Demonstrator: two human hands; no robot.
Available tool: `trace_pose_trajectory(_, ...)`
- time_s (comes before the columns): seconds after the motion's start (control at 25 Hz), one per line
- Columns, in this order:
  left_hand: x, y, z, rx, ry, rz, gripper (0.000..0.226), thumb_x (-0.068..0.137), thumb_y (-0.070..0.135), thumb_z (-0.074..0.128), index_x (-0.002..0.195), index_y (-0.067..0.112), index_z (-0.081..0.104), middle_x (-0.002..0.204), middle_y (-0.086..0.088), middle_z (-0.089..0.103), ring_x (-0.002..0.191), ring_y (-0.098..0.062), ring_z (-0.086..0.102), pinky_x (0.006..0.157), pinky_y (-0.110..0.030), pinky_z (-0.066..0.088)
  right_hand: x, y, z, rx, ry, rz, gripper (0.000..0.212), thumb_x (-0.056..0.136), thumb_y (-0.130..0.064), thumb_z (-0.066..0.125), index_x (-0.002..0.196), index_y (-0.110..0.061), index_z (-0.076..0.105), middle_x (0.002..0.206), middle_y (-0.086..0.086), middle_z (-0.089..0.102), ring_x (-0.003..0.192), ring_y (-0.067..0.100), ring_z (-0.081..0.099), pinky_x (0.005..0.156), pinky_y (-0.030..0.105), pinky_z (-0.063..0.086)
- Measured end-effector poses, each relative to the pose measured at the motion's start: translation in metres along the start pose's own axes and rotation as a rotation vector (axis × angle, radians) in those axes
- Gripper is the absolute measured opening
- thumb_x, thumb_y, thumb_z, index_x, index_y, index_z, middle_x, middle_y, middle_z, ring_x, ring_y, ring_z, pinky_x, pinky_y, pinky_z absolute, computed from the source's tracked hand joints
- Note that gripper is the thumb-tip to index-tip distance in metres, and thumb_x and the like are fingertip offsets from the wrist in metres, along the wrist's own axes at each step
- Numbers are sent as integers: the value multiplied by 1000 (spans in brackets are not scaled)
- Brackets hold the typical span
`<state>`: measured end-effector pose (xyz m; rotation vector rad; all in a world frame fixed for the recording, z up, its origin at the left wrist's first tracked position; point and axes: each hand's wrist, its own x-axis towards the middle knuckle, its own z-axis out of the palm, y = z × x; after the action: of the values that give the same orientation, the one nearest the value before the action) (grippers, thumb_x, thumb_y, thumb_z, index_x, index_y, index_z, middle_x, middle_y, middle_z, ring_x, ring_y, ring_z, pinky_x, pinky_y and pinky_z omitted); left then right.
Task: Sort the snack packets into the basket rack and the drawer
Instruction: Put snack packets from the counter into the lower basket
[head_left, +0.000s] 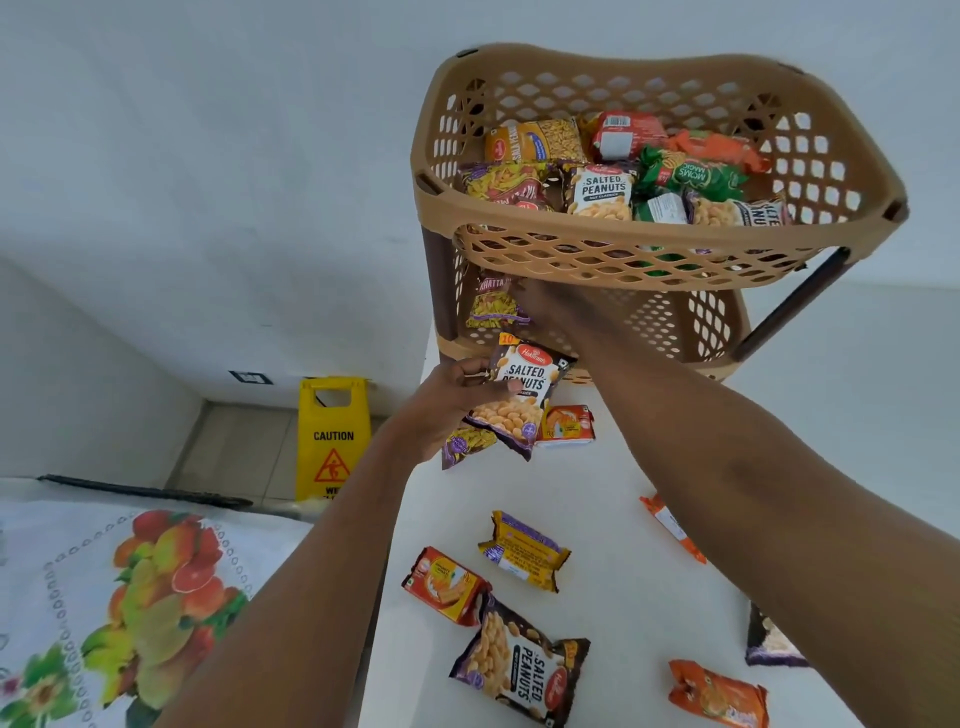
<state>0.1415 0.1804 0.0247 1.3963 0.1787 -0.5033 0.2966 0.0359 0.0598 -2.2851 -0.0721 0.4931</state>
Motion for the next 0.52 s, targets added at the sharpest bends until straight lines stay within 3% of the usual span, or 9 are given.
trace_pose_trajectory(0.08,0,7,7,-10,74,44,39,78,35,92,114,26,79,117,-2,81,110,-20,78,95,-37,61,-6,5,-15,279,-163,18,36,112,-25,44,136,0,55,136,16,61,123,31,59,104,39,50)
trace_pose_trajectory(0.16,1,19,15,27,141,105,34,82,28,90,114,25,78,111,3,83,101,-10,79,75,-19,61,-21,16,-36,390,-352,7,34,111,-31,44,119,-4,61,113,11,66,104,25,62,95,34,51)
trace_pose_trajectory(0.24,2,31,24,65,179,135,37,83,24,90,117,22,77,108,6,83,98,-8,80,70,-15,59,-34,32,-55,471,-515,-38,33,106,-38,50,123,-12,64,120,11,68,110,25,64,102,40,51)
trace_pose_trajectory(0.36,7,44,37,92,229,128,39,82,23,90,118,17,77,109,5,83,104,-14,79,86,-28,59,-43,51,-71,510,-646,-95,55,92,-28,69,143,-11,56,135,4,65,121,19,63,94,33,59)
trace_pose_trajectory(0.44,10,49,46,91,307,134,45,81,26,91,121,14,76,114,2,81,110,-18,76,94,-34,58,-45,56,-76,481,-616,-91,65,90,-17,73,150,-18,49,145,-4,59,129,16,60,95,32,58)
trace_pose_trajectory(0.52,14,50,53,80,421,193,43,87,29,87,124,12,74,118,-1,79,113,-21,74,96,-38,59,-42,59,-80,552,-498,-93,57,92,-8,73,142,-28,56,141,-10,62,135,16,57,96,32,58)
